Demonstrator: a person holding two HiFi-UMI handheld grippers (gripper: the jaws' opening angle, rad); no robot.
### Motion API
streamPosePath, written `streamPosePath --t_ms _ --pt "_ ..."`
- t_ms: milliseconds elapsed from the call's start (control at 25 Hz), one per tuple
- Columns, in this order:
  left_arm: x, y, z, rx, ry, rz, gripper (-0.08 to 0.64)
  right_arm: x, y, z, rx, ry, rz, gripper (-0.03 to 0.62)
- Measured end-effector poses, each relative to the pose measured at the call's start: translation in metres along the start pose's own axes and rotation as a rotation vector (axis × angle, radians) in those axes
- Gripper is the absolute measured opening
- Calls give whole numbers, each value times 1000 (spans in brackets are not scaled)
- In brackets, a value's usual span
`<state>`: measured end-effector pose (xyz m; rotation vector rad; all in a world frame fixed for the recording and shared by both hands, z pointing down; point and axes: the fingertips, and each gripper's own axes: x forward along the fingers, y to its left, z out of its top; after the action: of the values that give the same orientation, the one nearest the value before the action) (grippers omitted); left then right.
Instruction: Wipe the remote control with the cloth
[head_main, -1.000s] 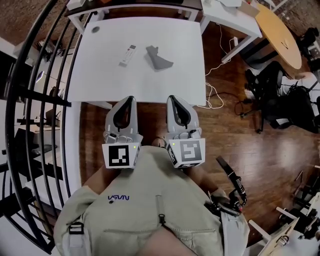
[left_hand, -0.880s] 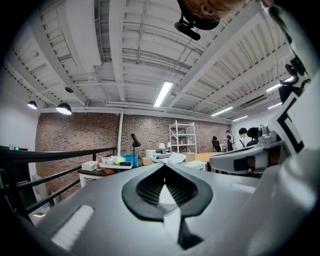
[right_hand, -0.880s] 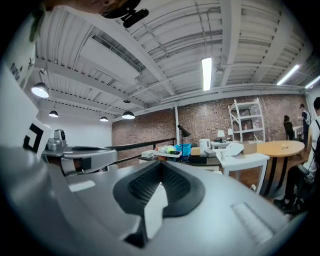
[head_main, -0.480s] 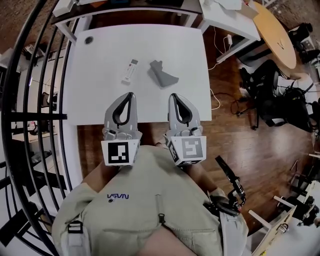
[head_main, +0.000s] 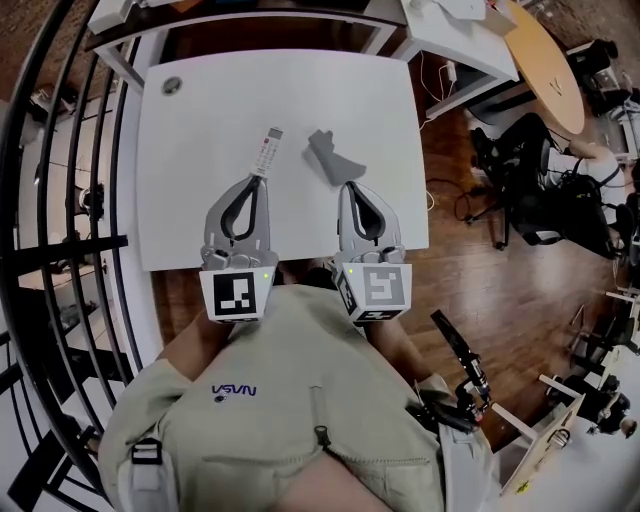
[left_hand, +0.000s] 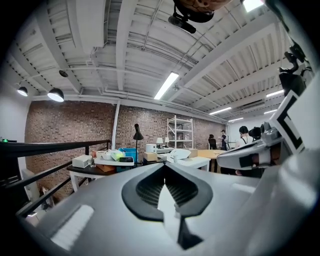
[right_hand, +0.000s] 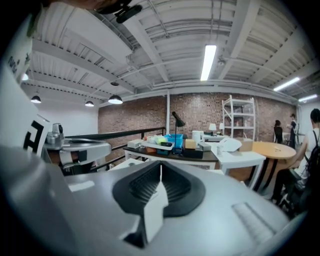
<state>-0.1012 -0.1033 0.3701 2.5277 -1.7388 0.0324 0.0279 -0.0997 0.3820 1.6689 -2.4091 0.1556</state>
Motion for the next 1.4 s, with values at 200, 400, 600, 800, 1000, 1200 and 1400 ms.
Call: streamPosePath --t_ms 200,400,600,800,1000,1200,1400 --pt "15 5 -15 31 30 42 6 23 -14 -12 -5 18 33 37" --pt "24 4 -15 61 41 84 6 45 -21 -29 -30 58 88 63" --pt "40 7 -36 122 94 75 21 72 -30 -52 -41 116 125 94" --pt "60 13 -93 86 228 55 93 103 -34 -93 -49 213 158 146" --pt "77 27 -159 3 396 39 212 130 -36 -141 -57 340 182 183" --pt "89 32 -210 -21 503 -7 354 150 -35 -182 -90 459 205 190" --pt "89 30 -247 -40 601 -49 397 154 -34 -210 -100 540 213 196"
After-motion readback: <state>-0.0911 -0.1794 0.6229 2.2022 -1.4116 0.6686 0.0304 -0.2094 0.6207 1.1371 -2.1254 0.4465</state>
